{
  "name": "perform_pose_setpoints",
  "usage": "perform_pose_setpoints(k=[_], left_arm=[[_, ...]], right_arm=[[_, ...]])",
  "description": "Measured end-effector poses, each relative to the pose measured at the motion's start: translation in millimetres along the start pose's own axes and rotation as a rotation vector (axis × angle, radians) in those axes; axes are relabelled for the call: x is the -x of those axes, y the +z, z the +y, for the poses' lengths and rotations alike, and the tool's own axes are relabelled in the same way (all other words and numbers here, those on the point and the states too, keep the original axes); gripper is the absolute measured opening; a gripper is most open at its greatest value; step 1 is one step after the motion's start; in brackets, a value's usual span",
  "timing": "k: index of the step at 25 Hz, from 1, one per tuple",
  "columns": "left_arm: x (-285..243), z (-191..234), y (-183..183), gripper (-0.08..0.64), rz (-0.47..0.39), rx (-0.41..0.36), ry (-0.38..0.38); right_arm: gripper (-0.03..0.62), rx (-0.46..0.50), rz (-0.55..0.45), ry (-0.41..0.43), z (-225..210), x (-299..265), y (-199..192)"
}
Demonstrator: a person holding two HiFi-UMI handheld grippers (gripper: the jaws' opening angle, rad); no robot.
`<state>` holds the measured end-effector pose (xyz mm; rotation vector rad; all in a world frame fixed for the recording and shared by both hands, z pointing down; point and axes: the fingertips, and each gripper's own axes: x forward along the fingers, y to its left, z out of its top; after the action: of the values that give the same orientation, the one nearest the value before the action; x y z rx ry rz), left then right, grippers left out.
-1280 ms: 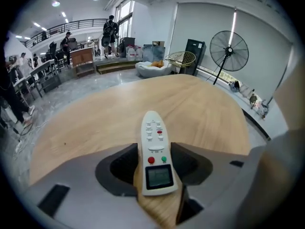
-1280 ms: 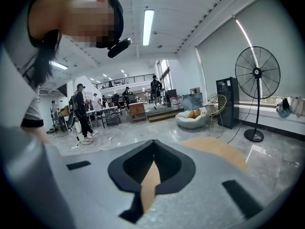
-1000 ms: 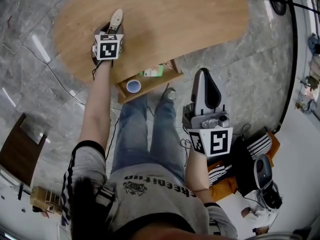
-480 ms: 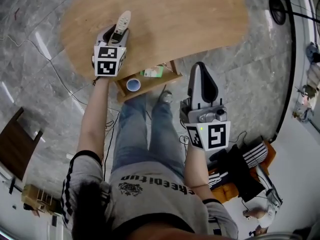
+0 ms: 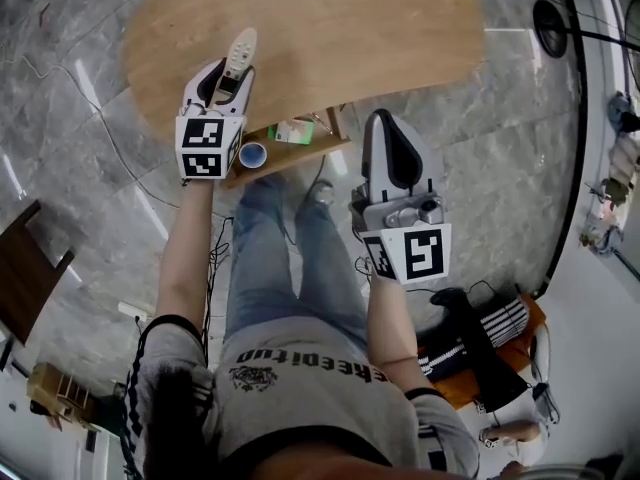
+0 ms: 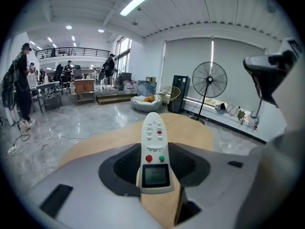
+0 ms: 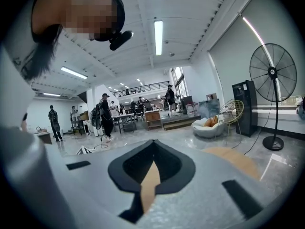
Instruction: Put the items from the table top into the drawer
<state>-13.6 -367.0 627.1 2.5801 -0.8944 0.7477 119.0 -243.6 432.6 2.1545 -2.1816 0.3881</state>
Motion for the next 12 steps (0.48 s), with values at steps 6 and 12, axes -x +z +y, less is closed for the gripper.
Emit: perform_pose_setpoints(k=[6,12], left_arm=[[44,-32,3,0.176,-0.062,0.027,0.07],[95,-58,2,0.176,-0.123,0.061,0.171]], right_arm=[[0.0,0.023,-0.018,0.075,-1,33,4],[0.0,0.041,-0.034,0.161,4,69,8]])
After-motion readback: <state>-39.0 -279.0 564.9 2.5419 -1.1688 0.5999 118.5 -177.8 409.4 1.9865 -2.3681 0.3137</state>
